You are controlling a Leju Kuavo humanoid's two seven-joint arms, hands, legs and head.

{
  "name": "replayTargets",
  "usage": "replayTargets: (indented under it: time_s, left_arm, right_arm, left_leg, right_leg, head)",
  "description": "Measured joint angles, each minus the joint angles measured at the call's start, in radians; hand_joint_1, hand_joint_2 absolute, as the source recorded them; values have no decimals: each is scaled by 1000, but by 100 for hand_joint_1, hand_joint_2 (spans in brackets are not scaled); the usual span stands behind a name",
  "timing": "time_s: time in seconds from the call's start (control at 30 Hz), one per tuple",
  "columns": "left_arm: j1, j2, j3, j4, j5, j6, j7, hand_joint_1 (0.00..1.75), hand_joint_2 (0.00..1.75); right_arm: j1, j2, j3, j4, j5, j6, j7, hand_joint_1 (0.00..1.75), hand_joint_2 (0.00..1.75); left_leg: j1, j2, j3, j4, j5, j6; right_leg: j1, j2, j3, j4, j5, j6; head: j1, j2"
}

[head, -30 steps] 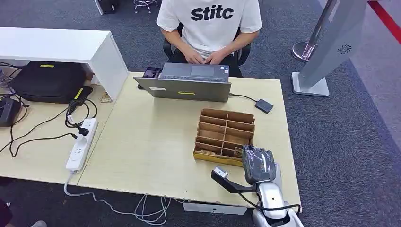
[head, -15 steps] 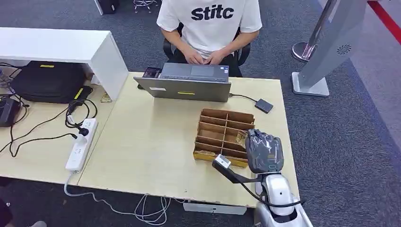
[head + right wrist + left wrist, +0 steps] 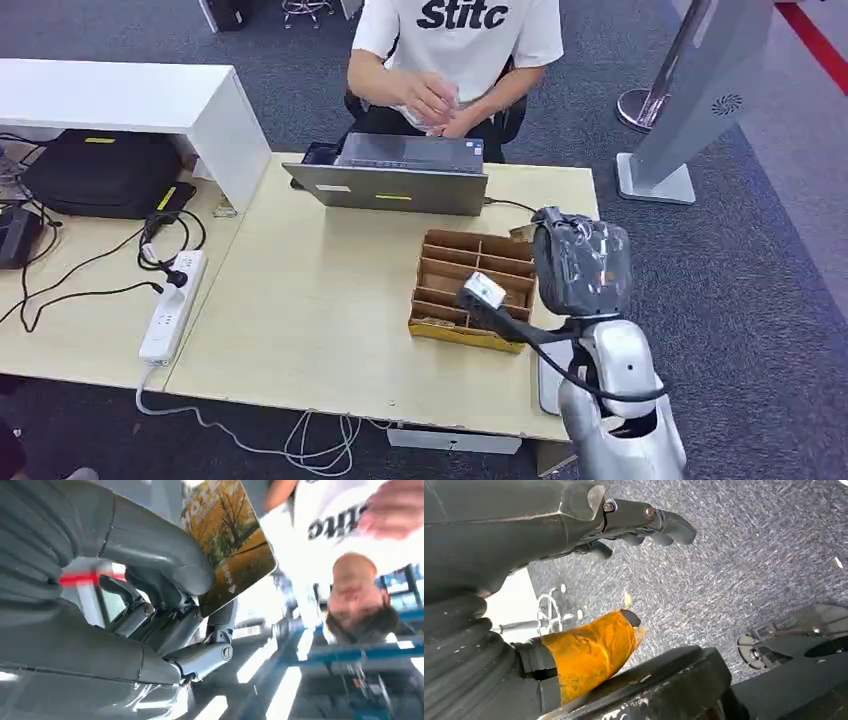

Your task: Pass the card to the sensor for recognition and then transmit it.

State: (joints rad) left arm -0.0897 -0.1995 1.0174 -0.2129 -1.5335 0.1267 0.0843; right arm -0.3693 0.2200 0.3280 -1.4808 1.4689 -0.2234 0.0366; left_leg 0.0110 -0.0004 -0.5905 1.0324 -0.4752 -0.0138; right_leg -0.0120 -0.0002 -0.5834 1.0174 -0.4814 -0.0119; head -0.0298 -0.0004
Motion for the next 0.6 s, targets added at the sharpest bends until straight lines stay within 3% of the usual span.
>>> replayTargets:
  time_s: [0.23, 0.53, 0.57, 0.6]
  left_arm:
    - [-4, 0, -48, 0, 0, -16, 11, 0, 175]
    - [-10, 0, -91, 0, 0, -25, 18, 0, 175]
    - [-10, 0, -95, 0, 0, -25, 18, 0, 175]
    - [-11, 0, -98, 0, 0, -23, 18, 0, 175]
  right_arm:
    - [-136, 69, -120, 190, -59, 80, 8, 175, 175]
    - [-235, 112, -203, 364, -6, 80, 37, 175, 175]
    - [-239, 115, -208, 375, -5, 78, 38, 143, 175]
    - [-244, 118, -212, 384, -4, 78, 41, 0, 175]
  left_leg:
    - [0, 0, 0, 0, 1, 0]
    - [0, -1, 0, 0, 1, 0]
    - [0, -1, 0, 0, 1, 0]
    - [0, -1, 0, 0, 1, 0]
  right_leg:
    - [0, 0, 0, 0, 1, 0]
    - [0, -1, 0, 0, 1, 0]
    - [0, -1, 0, 0, 0, 0]
    - [0, -1, 0, 0, 0, 0]
  head:
    - [0, 0]
    - [0, 0]
    - [0, 0]
    - [0, 0]
